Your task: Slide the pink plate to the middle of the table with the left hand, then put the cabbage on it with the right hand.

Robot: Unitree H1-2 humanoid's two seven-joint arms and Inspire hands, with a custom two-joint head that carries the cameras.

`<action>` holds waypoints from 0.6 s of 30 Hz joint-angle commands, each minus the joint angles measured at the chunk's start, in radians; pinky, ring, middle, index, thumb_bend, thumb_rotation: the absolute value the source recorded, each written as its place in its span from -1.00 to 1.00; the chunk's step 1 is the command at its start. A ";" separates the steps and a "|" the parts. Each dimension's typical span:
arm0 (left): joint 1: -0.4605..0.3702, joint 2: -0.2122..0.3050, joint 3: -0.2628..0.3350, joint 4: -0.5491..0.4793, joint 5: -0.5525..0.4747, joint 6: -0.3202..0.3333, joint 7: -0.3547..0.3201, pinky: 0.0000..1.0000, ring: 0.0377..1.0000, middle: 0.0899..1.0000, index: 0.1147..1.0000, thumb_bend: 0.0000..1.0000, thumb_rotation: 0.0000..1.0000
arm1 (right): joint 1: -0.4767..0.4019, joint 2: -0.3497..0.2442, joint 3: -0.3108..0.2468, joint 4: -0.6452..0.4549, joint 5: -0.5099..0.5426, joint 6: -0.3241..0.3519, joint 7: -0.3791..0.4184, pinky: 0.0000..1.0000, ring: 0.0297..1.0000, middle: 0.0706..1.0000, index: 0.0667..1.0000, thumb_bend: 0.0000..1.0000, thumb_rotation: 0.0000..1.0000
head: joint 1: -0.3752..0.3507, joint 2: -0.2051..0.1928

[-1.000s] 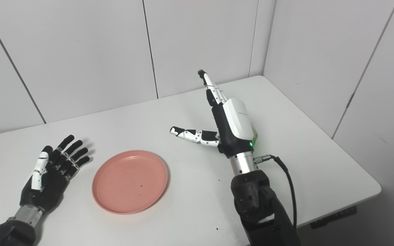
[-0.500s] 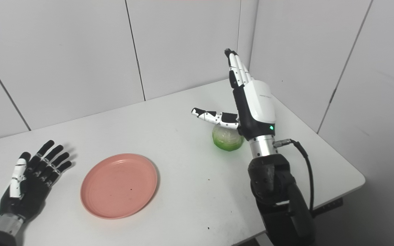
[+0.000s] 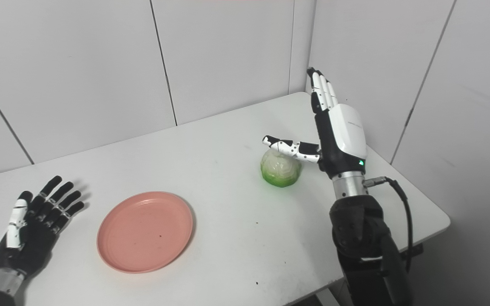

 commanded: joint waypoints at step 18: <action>0.069 0.025 0.000 0.040 0.016 0.073 0.024 0.66 0.68 0.74 0.71 -0.05 0.82 | -0.040 -0.003 0.056 0.190 0.037 -0.007 -0.086 0.68 0.94 1.00 1.00 1.00 0.27 | 0.002 0.020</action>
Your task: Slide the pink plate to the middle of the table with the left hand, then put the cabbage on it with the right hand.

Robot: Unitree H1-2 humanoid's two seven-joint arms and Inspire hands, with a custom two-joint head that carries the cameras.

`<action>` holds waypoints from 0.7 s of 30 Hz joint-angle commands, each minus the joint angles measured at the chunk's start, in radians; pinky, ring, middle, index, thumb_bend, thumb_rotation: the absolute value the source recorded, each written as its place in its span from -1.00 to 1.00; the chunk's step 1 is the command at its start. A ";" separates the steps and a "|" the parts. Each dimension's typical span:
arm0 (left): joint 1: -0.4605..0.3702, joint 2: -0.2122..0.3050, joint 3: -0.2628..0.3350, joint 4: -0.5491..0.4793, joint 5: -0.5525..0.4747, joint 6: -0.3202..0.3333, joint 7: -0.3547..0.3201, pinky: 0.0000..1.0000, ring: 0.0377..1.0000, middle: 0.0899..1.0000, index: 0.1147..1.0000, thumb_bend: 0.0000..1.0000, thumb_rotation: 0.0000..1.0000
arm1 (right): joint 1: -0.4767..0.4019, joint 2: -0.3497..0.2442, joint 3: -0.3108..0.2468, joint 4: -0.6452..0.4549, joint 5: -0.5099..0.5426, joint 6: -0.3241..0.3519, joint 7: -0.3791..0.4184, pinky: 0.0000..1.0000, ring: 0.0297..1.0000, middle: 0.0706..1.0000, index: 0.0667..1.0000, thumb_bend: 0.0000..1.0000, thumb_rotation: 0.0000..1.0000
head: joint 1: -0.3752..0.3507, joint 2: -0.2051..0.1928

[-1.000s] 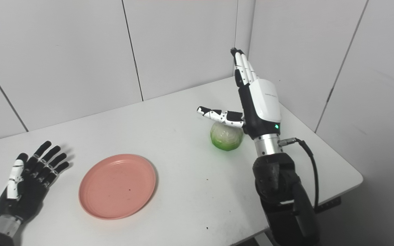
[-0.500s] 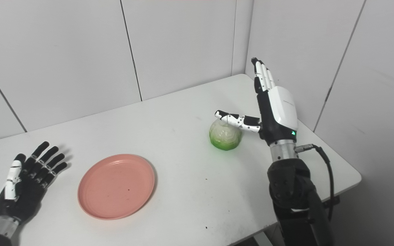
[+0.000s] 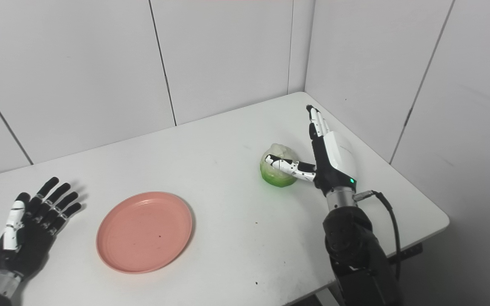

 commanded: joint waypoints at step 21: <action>0.081 0.032 -0.011 0.006 0.010 0.103 0.010 0.65 0.67 0.72 0.70 -0.06 0.82 | -0.091 -0.034 0.074 0.113 0.012 0.002 -0.020 0.59 0.94 1.00 1.00 1.00 0.29 | 0.005 0.023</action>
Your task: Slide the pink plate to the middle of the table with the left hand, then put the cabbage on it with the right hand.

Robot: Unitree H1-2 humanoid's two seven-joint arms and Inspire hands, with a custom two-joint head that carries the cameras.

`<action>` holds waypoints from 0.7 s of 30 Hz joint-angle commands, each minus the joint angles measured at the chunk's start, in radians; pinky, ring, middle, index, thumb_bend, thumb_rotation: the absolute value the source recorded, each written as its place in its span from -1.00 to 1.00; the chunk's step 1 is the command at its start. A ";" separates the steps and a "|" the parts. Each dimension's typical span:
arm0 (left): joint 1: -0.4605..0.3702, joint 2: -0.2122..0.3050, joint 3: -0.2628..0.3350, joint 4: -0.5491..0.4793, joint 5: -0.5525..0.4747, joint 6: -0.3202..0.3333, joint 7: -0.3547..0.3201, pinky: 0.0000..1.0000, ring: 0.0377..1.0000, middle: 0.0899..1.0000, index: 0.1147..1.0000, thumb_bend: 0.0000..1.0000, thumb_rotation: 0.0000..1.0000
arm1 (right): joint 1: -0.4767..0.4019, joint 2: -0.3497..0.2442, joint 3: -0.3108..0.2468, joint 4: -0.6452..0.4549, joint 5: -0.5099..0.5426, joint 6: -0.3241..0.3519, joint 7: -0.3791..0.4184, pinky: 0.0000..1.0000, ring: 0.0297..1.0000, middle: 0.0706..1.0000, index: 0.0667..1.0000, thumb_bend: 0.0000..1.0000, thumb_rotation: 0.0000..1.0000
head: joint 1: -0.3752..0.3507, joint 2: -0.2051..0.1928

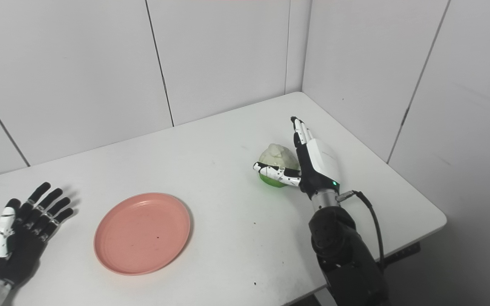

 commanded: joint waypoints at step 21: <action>0.067 0.024 -0.019 0.025 -0.002 0.121 0.004 0.67 0.67 0.72 0.69 -0.06 0.79 | -0.085 -0.005 0.012 0.076 0.024 0.022 -0.047 0.70 0.95 1.00 1.00 1.00 0.17 | -0.008 0.009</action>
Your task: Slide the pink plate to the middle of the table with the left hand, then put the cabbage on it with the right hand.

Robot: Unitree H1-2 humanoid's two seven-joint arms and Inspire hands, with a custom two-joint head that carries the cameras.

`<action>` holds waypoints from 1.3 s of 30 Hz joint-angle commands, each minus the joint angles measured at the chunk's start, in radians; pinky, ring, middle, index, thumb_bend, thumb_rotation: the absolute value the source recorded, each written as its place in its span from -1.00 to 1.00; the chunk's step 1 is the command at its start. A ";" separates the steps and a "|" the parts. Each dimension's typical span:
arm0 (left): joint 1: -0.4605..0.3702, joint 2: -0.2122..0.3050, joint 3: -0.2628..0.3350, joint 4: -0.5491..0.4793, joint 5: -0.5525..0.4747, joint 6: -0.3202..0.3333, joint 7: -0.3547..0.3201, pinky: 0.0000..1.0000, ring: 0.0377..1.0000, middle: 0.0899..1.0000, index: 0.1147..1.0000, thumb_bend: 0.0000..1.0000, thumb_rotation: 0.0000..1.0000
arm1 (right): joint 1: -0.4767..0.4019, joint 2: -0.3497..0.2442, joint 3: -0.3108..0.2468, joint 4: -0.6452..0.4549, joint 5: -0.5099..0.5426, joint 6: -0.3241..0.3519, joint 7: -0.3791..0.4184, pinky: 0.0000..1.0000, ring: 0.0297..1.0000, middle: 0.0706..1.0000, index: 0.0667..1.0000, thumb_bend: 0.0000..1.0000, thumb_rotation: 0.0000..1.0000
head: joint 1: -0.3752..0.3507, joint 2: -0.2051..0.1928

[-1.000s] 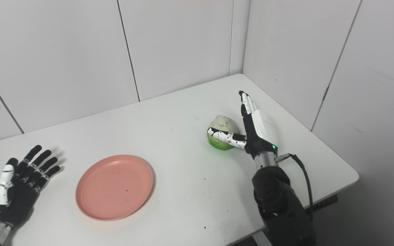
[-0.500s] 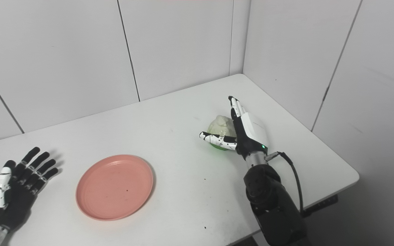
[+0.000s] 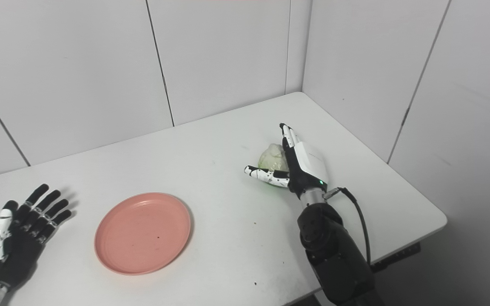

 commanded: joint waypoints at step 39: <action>0.071 0.013 -0.018 0.023 0.022 0.100 0.014 0.64 0.67 0.72 0.69 -0.04 0.80 | -0.110 -0.014 0.004 0.136 0.135 -0.022 -0.103 0.68 0.87 0.95 1.00 1.00 0.00 | 0.003 0.006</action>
